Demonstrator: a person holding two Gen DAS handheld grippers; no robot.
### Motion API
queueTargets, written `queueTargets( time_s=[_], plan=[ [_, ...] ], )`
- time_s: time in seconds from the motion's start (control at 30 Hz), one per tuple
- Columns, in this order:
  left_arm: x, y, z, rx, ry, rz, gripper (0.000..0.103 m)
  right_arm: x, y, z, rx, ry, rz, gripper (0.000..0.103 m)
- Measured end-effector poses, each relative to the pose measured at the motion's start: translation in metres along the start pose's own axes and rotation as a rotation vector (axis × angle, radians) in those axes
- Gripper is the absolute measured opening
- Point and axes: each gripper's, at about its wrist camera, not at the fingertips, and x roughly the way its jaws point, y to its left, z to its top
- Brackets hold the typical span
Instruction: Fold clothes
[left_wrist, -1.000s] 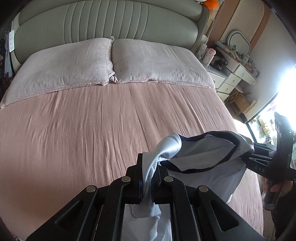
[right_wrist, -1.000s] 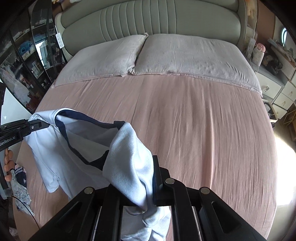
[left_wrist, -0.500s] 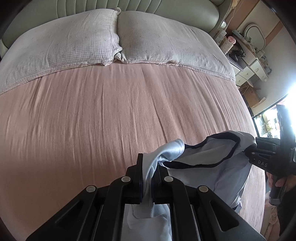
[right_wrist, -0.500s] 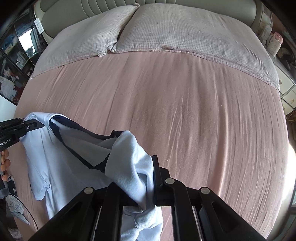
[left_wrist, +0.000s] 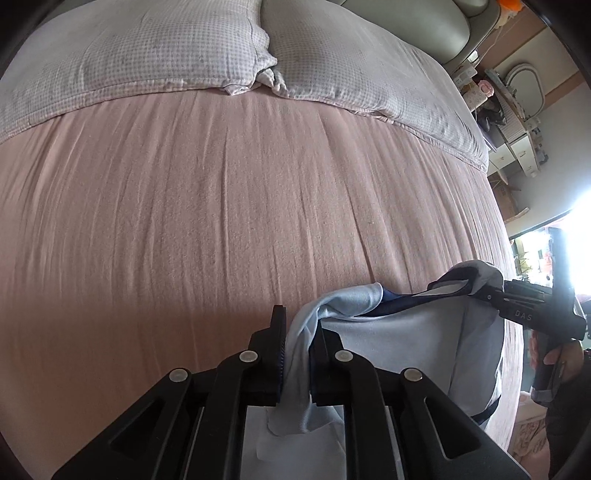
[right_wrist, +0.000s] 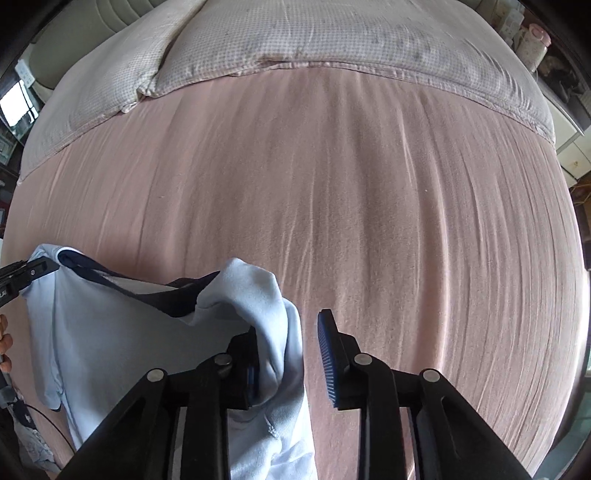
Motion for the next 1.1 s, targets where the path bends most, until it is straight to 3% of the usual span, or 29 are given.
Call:
queueTargets(
  time_s=[0.07,0.13,0.17,0.2,0.33,0.5,0.6,0.9,1.1],
  plan=[
    [-0.005,0.002,0.003,0.004,0.001,-0.016,0.024,0.002,-0.007,0.002,0.030,0.011,0.015,0.033],
    [-0.016,0.001,0.006,0.024,-0.015,0.010,0.051,0.000,-0.013,0.004,0.050,0.014,0.005,0.042],
    [-0.023,0.000,0.007,0.031,-0.029,0.027,0.073,-0.003,-0.016,0.005,0.057,0.010,-0.007,0.048],
    [-0.031,0.000,0.008,0.034,-0.048,0.036,0.082,-0.006,-0.019,0.006,0.064,0.006,-0.020,0.052],
    [-0.060,0.008,0.017,-0.007,-0.123,0.027,0.082,-0.023,-0.038,0.012,0.145,0.012,0.049,0.053],
    [-0.081,0.004,0.018,-0.039,-0.163,-0.003,0.082,-0.053,-0.037,0.010,0.081,-0.024,-0.002,0.060],
    [-0.087,-0.003,0.005,-0.022,-0.170,-0.022,0.082,-0.069,-0.035,0.002,0.069,-0.047,0.050,0.061],
    [-0.101,-0.024,-0.040,0.010,-0.240,0.011,0.084,-0.093,-0.025,-0.039,0.069,-0.087,-0.065,0.063],
    [-0.105,-0.020,-0.083,0.003,-0.236,0.045,0.085,-0.108,-0.023,-0.088,0.117,-0.125,-0.005,0.063]
  ],
)
